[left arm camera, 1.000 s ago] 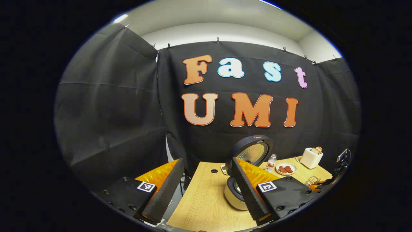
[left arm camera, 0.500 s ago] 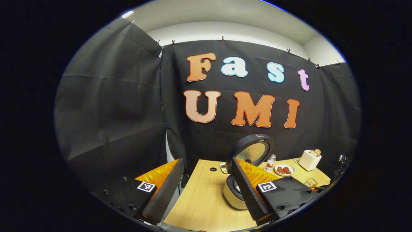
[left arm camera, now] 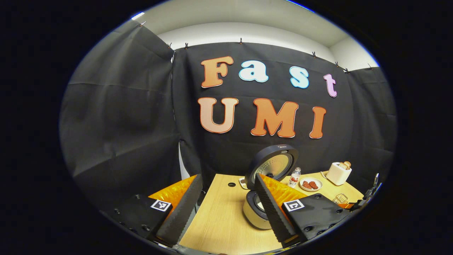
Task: Close the left gripper, press the button to open the rice cooker; take a wooden spoon from the chopstick holder with the right hand, scoop a spoonful of rice and pour it into the rice cooker, then put the wooden spoon back into the chopstick holder.
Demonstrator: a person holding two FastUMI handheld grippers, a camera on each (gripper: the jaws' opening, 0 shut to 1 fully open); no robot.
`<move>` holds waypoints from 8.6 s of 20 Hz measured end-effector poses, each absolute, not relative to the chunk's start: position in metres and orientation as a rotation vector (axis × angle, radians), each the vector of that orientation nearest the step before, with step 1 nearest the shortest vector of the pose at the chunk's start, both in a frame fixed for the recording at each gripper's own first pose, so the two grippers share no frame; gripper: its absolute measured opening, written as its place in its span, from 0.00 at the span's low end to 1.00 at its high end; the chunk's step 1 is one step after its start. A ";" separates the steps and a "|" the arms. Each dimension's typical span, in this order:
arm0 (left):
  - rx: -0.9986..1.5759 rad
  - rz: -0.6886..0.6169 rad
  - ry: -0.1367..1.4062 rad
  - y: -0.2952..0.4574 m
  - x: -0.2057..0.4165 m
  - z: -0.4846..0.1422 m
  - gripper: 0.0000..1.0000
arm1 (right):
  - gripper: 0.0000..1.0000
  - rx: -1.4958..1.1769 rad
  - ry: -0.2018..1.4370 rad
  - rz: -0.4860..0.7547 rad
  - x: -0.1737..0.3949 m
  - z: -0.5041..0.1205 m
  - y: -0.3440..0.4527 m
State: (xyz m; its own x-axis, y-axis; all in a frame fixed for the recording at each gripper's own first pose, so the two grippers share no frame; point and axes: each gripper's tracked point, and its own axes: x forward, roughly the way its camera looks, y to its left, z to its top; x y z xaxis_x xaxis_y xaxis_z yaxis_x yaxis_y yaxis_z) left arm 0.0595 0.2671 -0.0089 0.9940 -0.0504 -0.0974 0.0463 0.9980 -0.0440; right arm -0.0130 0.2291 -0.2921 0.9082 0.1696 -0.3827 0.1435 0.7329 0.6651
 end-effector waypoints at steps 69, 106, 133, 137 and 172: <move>-0.080 0.036 -0.010 0.306 0.020 0.025 1.00 | 0.17 1.106 0.405 0.367 0.108 -0.048 0.423; -0.090 0.070 0.031 0.313 0.028 0.010 1.00 | 0.17 0.552 0.205 0.410 0.108 -0.053 0.444; -0.085 0.061 0.051 0.312 0.029 0.000 1.00 | 0.17 0.131 0.082 0.518 0.085 -0.061 0.483; -0.088 0.072 0.057 0.317 0.027 -0.003 1.00 | 0.17 0.057 0.052 0.552 0.077 -0.067 0.494; -0.068 -0.035 -0.003 0.227 0.057 0.011 1.00 | 0.17 0.281 0.075 0.110 0.091 -0.073 0.167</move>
